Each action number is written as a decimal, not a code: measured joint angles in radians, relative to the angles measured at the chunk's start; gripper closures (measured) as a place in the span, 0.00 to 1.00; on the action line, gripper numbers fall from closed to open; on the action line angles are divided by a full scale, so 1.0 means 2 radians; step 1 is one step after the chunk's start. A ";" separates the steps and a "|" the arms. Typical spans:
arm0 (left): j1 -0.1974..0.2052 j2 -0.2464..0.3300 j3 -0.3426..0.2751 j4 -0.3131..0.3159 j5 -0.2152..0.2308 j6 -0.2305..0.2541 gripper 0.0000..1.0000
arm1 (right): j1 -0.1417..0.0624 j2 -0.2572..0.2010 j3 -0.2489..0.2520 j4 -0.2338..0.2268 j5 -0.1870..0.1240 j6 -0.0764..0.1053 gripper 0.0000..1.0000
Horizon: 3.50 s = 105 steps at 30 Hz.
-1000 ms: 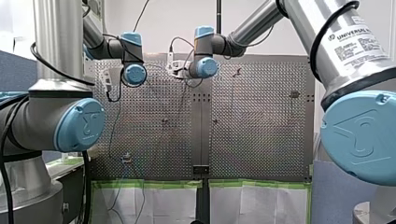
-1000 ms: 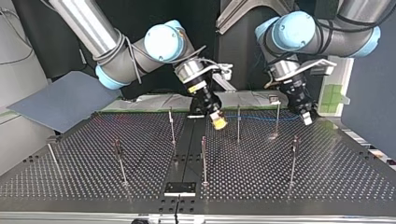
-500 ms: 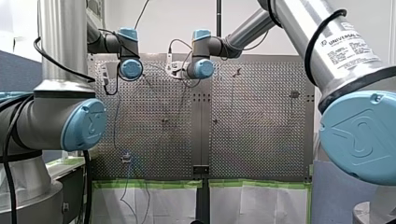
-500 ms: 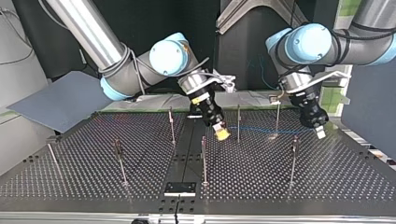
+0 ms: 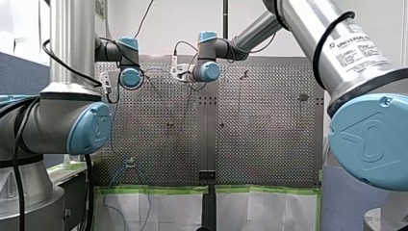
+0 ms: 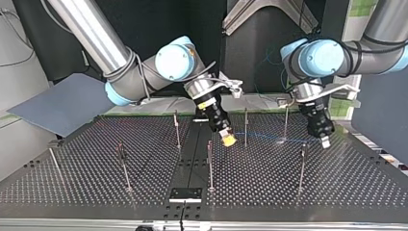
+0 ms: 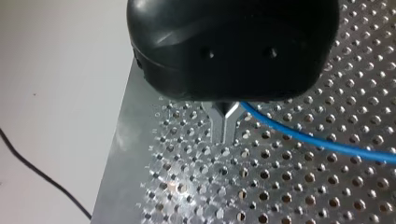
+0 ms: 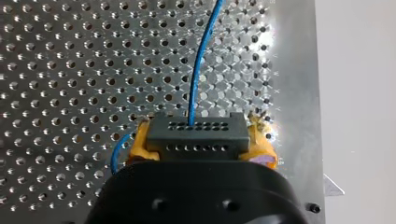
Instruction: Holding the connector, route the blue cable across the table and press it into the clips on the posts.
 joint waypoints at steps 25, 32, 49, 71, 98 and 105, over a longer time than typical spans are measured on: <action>0.036 -0.059 0.051 0.019 0.082 -0.028 1.00 | -0.004 0.010 -0.023 -0.001 0.000 0.000 1.00; 0.044 -0.083 0.059 0.018 0.094 -0.032 1.00 | -0.010 0.011 -0.028 0.000 0.000 0.000 1.00; 0.059 -0.089 0.063 0.017 0.115 -0.049 1.00 | -0.012 0.013 -0.057 0.014 0.000 0.000 1.00; 0.065 -0.089 0.062 0.019 0.123 -0.062 1.00 | -0.026 0.015 -0.113 0.043 0.002 0.001 1.00; 0.067 -0.011 -0.028 -0.003 0.089 -0.128 0.60 | 0.012 0.032 -0.126 0.092 0.052 -0.008 1.00; 0.061 -0.003 -0.044 -0.037 0.123 -0.127 0.09 | 0.019 0.051 -0.126 0.100 0.067 -0.005 1.00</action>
